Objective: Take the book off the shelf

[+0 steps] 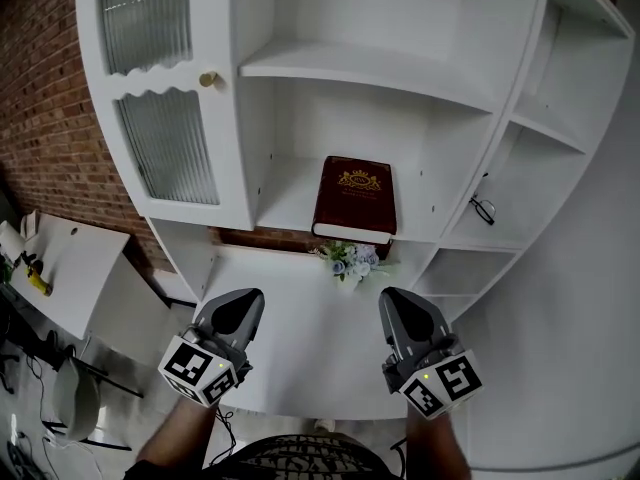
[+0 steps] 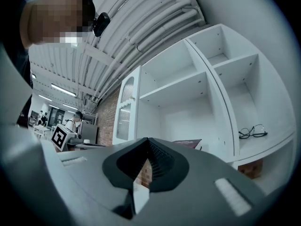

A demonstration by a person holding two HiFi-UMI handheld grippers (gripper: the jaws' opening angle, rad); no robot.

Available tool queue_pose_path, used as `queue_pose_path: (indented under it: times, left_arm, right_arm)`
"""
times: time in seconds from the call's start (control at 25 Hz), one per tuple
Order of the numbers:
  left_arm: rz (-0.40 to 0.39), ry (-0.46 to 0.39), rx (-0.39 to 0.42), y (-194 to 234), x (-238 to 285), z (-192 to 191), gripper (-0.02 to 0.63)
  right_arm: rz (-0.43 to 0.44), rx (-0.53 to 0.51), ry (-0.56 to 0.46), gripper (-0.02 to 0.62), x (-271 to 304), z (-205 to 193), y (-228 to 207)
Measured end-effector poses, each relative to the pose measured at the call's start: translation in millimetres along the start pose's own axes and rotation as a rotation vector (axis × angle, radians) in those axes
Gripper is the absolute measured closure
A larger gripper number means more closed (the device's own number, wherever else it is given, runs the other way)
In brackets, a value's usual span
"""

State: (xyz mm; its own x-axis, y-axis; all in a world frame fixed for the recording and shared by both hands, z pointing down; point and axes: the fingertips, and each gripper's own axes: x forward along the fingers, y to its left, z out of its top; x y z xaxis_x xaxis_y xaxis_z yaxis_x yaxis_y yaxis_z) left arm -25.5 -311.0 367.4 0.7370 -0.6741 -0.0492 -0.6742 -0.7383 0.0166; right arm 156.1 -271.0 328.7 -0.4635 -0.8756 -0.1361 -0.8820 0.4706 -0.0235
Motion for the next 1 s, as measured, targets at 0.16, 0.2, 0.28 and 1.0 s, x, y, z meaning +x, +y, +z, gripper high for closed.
queue_pose_path:
  times: [0.16,0.2,0.28,1.0]
  left_arm:
    - [-0.003,0.033,0.027,2,24,-11,0.604]
    - [-0.003,0.049,0.030,3,30,-14,0.604]
    - [0.012,0.067,0.038,4,41,-18,0.604]
    - [0.021,0.055,0.051,18,135,-7,0.531]
  right_arm:
    - [0.040,0.010,-0.021,0.569,9,5,-17]
    - [0.044,0.012,-0.020,0.571,12,5,-22]
    - [0.043,0.012,-0.012,0.571,17,5,-35]
    - [0.061,0.022,0.142,0.569,73,-15,-118]
